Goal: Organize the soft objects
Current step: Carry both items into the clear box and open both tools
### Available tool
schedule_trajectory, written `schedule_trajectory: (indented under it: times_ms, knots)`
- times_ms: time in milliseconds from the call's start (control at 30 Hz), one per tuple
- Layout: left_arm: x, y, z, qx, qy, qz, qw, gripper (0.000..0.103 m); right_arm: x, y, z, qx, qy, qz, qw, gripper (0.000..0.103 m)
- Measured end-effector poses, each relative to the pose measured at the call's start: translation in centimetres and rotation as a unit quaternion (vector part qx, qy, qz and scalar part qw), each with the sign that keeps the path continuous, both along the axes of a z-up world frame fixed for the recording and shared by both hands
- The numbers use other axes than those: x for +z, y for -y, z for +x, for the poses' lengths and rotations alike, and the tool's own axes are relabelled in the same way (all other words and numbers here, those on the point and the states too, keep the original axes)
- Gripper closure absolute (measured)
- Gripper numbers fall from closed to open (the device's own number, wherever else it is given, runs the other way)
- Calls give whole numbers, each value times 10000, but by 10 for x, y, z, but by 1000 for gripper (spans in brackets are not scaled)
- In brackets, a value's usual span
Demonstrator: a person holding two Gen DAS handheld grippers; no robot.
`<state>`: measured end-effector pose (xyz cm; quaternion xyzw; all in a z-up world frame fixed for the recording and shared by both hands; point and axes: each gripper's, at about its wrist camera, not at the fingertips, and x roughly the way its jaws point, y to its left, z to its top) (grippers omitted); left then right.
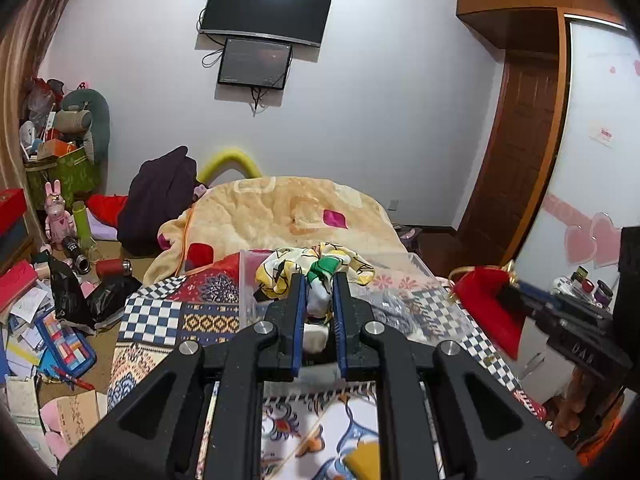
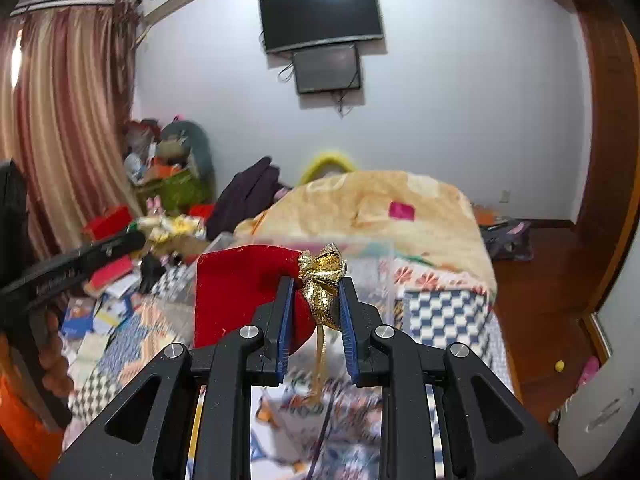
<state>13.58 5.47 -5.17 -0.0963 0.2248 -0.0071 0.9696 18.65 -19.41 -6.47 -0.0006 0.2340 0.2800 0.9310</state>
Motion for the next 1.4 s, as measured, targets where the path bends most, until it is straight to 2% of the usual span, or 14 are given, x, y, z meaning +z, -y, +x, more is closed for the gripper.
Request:
schedule_trajectory:
  times_ms: [233,400,667,800,900,1067,1333,1400]
  knots:
    - [-9,4,31,-3,-183,-14,9998,90,2,-10,27,-222,-29,100,9997,83]
    - [-31,5,53,-85,-524,-170,9984,90,-15,-20,41,-238,-317,-7,9992,83]
    - [-65,17,72,-144,-977,68,9951,90,-49,-32,59,-240,-841,-375,9955,83]
    - [-72,19,74,-206,-1144,8,9932,90,-51,-32,56,-259,-871,-456,9948,80]
    - [-72,20,72,-226,-1176,49,9928,86,-47,-30,54,-263,-863,-524,9945,77]
    - [-65,20,62,-291,-1114,29,9933,78,-42,-23,48,-269,-796,-515,9951,54]
    - [-36,26,35,-331,-711,151,9968,54,-21,-12,31,-163,-588,-428,9972,53]
    - [-28,26,27,-326,-592,115,9976,47,-14,-7,23,-150,-462,-422,9979,48]
